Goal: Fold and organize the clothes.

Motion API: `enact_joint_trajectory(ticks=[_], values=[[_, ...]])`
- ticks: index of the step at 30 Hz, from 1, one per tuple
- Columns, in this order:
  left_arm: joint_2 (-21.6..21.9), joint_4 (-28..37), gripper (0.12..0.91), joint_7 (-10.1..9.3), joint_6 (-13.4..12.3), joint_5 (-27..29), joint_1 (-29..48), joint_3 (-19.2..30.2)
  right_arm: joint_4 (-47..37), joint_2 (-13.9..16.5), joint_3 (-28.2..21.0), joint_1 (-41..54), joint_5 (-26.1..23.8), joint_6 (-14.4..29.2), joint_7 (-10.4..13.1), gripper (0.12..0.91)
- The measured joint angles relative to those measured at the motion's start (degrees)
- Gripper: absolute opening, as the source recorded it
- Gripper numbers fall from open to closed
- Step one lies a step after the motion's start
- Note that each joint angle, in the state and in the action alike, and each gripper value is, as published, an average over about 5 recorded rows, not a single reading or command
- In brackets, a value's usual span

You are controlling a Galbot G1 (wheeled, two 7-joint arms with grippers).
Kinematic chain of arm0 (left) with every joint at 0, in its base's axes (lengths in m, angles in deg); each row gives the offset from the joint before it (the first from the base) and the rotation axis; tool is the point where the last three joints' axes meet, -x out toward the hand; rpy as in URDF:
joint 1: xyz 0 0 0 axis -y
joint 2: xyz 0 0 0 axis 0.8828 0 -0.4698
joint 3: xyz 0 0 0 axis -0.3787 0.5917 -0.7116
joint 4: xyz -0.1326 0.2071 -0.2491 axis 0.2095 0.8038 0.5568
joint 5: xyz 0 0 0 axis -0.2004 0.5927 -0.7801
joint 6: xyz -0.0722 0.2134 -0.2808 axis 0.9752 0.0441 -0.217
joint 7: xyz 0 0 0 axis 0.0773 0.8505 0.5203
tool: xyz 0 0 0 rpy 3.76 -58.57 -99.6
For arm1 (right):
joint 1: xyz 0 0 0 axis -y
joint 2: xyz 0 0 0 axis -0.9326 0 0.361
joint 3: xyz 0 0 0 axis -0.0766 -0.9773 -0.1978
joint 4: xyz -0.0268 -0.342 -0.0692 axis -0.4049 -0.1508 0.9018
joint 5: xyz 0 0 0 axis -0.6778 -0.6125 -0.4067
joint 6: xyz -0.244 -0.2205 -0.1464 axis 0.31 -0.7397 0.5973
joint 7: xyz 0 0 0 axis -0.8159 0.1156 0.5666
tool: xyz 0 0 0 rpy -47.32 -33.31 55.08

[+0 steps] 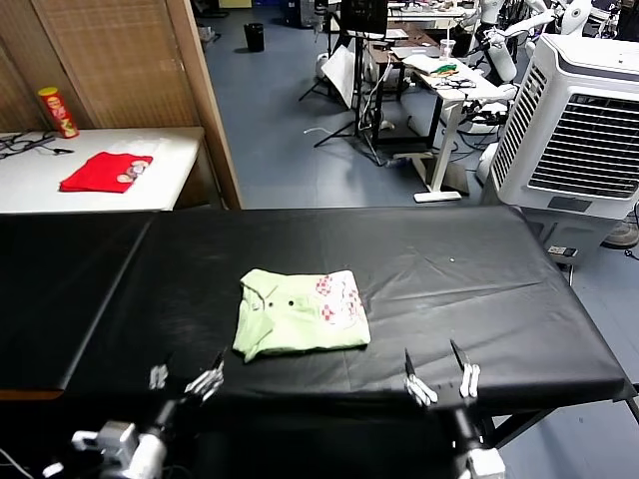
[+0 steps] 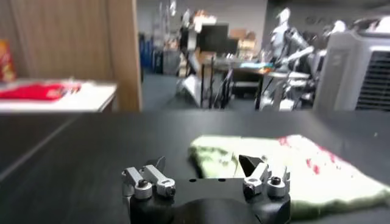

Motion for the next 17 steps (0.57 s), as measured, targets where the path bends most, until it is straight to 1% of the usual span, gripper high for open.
enact_joint_trajectory(ticks=[5, 10, 13, 17], values=[[0.1, -1.2, 0.798, -1.37, 2.1, -0.3, -5.6, -2.7, 4.8, -0.3, 0.1, -8.0, 1.5, -4.7, 1.7, 0.798], [0.2, -2.5, 0.798, -1.4, 4.0, -1.6, -9.5, -5.0, 9.6, -0.9, -0.4, -13.1, 5.6, -10.2, 4.4, 0.798], [0.1, -3.2, 0.798, -1.29, 4.4, -2.1, -10.8, -5.8, 11.5, -1.1, -0.5, -14.7, 6.9, -11.8, 4.7, 0.798], [-0.2, -3.8, 0.798, -1.29, 4.8, -2.1, -11.5, -6.0, 12.5, -1.2, -0.5, -15.6, 7.3, -12.3, 4.7, 0.798]])
